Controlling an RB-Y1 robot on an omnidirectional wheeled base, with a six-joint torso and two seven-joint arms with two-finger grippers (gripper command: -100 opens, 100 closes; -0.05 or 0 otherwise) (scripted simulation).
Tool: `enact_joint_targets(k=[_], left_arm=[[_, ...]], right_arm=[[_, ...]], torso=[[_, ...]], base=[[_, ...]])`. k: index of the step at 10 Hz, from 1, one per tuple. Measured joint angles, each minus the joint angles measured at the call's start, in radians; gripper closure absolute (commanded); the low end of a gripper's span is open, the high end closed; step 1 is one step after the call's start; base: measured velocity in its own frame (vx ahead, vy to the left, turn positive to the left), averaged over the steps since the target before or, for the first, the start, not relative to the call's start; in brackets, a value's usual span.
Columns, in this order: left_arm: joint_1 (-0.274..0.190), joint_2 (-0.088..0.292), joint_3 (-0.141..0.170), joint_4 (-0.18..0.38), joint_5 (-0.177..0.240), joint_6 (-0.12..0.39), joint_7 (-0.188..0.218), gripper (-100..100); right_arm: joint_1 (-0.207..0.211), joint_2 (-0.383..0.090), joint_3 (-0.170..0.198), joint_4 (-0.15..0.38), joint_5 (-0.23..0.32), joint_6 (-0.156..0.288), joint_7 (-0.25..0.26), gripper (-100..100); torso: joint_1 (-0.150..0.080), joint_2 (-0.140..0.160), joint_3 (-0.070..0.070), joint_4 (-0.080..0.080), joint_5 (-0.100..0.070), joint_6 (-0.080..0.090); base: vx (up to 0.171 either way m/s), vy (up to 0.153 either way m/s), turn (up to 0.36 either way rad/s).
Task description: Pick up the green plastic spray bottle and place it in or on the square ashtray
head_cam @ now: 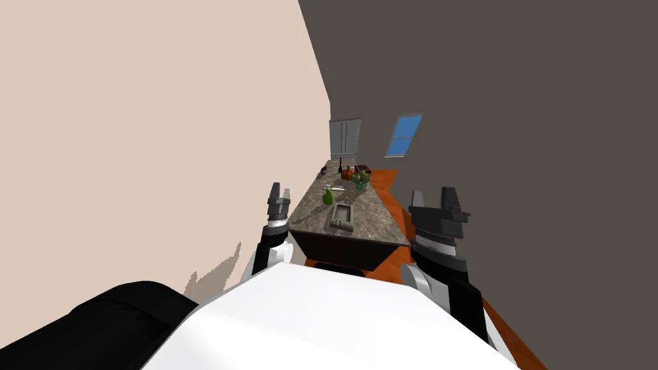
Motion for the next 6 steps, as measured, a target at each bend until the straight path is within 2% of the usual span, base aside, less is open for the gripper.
enact_joint_targets(k=[3,4,6], left_arm=[[-0.010,0.079,-0.020,0.075,0.039,-0.054,-0.037,-100],[0.001,0.108,-0.032,0.102,0.057,-0.084,-0.053,-100],[0.001,0.150,-0.052,0.144,0.085,-0.123,-0.082,-100]], right_arm=[[0.000,0.000,0.000,0.000,0.000,0.000,0.000,0],[0.000,0.000,0.000,0.000,0.000,0.000,0.000,0],[0.000,0.000,0.000,0.000,0.000,0.000,0.000,0]], torso=[[-0.003,0.010,0.006,0.002,-0.001,0.000],[-0.001,0.012,0.007,0.003,0.000,0.000],[0.000,0.009,0.005,0.002,0.000,0.000]], base=[[-0.153,-0.030,-0.205],[-0.169,-0.019,-0.259],[-0.104,-0.021,-0.119]])
